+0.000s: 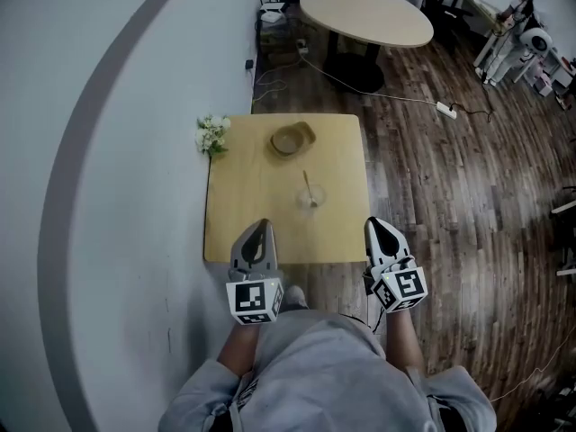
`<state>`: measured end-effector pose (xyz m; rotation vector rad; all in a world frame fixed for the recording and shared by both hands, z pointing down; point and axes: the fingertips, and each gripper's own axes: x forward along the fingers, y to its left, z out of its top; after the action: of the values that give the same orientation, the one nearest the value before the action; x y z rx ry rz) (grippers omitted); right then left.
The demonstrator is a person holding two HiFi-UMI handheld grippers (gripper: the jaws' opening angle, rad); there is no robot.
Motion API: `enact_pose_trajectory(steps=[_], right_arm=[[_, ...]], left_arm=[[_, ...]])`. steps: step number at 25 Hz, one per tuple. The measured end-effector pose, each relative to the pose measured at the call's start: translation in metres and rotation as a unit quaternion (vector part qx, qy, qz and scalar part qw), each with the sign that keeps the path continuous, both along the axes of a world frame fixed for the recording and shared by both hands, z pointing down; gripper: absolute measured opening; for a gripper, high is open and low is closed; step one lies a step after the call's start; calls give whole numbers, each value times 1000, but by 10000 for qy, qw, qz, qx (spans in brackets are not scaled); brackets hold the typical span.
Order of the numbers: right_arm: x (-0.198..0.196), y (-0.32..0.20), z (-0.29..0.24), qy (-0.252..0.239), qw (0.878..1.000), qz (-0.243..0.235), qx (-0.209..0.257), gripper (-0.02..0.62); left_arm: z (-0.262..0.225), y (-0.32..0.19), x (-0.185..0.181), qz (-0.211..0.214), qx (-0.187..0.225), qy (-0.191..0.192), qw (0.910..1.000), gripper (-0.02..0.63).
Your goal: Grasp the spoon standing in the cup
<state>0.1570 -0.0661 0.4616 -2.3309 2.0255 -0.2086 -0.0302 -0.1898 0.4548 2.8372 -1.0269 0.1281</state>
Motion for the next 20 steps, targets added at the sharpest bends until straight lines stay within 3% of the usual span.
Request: enact_pose_trajectory(steps=[10,20], right_arm=[[0,-54,16,108,9990,-428,-98,0],[18,-109,50,225,9864,-1543,-513,2]], left_arm=[[6,-42,-2,-267,-8,2,9996,2],[-1,-60,9,-977,-14,29,9952,2]])
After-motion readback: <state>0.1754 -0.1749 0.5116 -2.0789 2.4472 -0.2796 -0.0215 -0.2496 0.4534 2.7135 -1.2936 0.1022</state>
